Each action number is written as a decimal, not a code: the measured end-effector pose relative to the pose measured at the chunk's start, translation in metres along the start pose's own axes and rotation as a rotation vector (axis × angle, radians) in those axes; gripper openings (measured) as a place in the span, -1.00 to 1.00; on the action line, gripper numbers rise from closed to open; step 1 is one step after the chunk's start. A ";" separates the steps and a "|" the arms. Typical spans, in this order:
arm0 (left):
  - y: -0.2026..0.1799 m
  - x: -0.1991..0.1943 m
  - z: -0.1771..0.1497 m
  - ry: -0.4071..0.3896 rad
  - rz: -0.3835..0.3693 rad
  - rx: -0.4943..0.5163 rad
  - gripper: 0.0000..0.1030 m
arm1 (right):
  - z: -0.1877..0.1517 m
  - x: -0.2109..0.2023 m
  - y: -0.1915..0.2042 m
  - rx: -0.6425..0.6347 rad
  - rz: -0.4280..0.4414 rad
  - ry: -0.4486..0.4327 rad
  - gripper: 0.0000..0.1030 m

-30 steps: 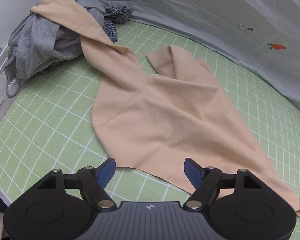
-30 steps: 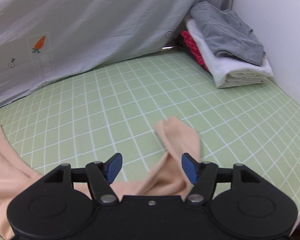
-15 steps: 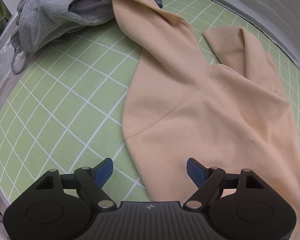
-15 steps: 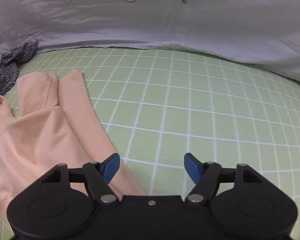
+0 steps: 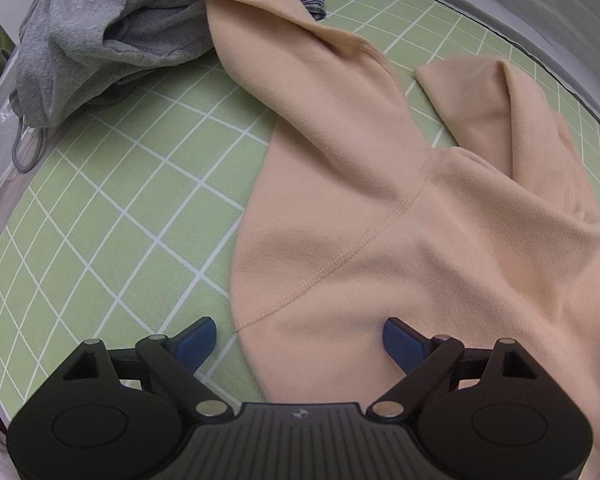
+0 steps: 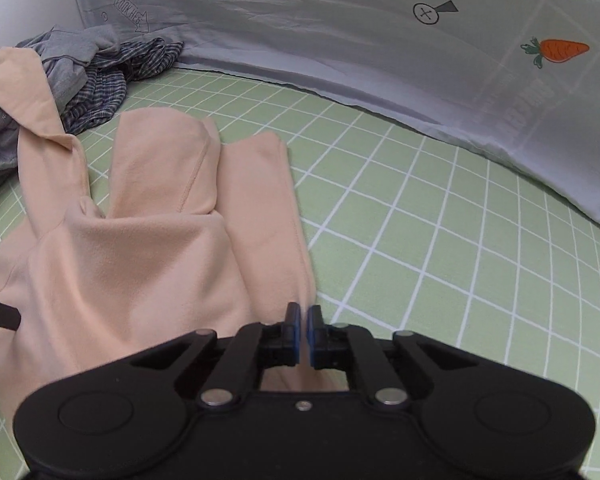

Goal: Fold clothes

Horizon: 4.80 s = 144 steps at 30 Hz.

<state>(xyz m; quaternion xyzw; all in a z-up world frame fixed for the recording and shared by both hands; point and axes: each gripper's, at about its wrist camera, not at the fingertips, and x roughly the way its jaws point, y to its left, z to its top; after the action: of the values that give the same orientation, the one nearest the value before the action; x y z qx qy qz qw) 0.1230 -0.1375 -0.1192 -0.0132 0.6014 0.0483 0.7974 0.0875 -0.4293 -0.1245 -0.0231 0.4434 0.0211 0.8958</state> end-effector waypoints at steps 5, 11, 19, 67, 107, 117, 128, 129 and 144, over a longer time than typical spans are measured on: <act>-0.015 -0.016 0.009 -0.055 -0.034 0.024 0.76 | -0.005 0.000 -0.041 0.019 -0.185 -0.013 -0.94; -0.025 -0.034 0.001 -0.088 -0.071 0.062 0.76 | -0.049 -0.031 -0.143 0.139 -0.470 0.069 -0.93; -0.028 -0.056 -0.034 -0.112 -0.138 0.119 0.76 | -0.171 -0.128 -0.196 0.373 -0.701 0.222 -0.93; -0.018 -0.055 -0.157 0.039 -0.311 0.213 0.70 | -0.187 -0.186 -0.032 0.571 -0.238 0.080 0.25; -0.045 -0.069 -0.144 -0.013 -0.334 0.250 0.67 | -0.179 -0.162 -0.053 0.364 -0.482 0.092 0.60; -0.120 -0.066 -0.215 -0.010 -0.344 0.266 0.66 | -0.194 -0.148 -0.081 0.117 -0.359 0.031 0.57; -0.125 -0.073 -0.224 -0.021 -0.341 0.160 -0.98 | -0.177 -0.159 -0.088 0.097 -0.075 -0.049 -0.94; -0.121 -0.075 -0.224 -0.021 -0.341 0.155 -0.99 | -0.178 -0.166 -0.092 0.131 -0.064 -0.055 -0.94; -0.010 -0.117 -0.199 -0.118 -0.218 0.166 -1.00 | -0.268 -0.259 -0.124 0.623 -0.070 0.062 -0.96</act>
<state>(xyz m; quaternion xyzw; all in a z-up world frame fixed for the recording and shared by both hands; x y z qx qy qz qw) -0.0987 -0.1704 -0.0625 -0.0096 0.5504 -0.0880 0.8302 -0.2743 -0.5740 -0.0779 0.2366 0.4547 -0.1471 0.8460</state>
